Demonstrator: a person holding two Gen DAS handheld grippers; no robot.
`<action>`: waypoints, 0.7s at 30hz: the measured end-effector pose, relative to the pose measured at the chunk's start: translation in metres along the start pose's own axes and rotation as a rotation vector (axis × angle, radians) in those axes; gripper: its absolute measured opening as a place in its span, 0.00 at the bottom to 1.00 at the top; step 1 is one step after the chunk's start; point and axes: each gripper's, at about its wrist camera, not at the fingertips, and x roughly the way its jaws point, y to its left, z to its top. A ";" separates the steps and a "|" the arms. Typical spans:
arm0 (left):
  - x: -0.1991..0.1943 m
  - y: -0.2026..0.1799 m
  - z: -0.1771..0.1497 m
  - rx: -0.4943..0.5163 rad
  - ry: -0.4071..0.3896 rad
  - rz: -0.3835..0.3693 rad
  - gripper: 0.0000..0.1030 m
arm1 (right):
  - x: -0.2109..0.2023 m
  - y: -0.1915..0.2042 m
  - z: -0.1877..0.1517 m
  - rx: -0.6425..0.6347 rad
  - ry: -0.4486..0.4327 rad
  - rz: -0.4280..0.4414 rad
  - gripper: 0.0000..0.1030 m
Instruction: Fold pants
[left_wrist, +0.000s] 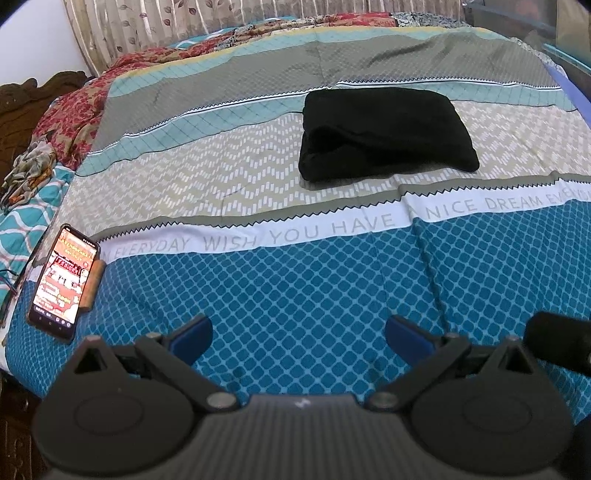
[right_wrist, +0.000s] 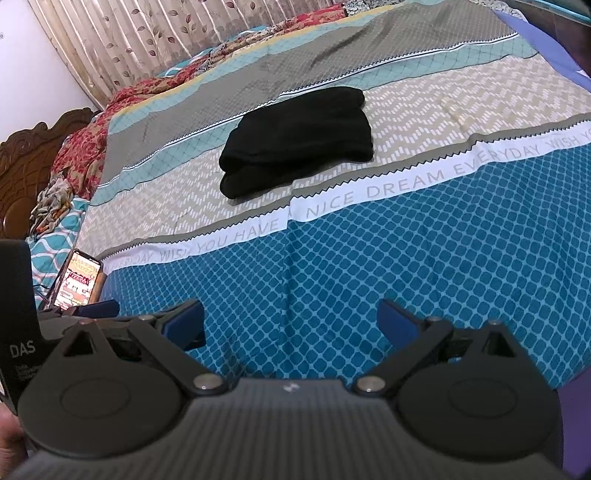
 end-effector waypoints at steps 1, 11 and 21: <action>0.001 0.000 0.000 0.000 0.004 -0.002 1.00 | 0.000 0.000 0.000 0.000 0.001 0.000 0.98; 0.002 -0.001 0.000 -0.001 0.014 -0.005 1.00 | 0.000 0.000 -0.001 -0.003 -0.001 -0.003 0.98; 0.002 -0.001 -0.001 -0.003 0.015 -0.003 1.00 | 0.000 0.001 0.000 -0.003 0.001 -0.004 0.98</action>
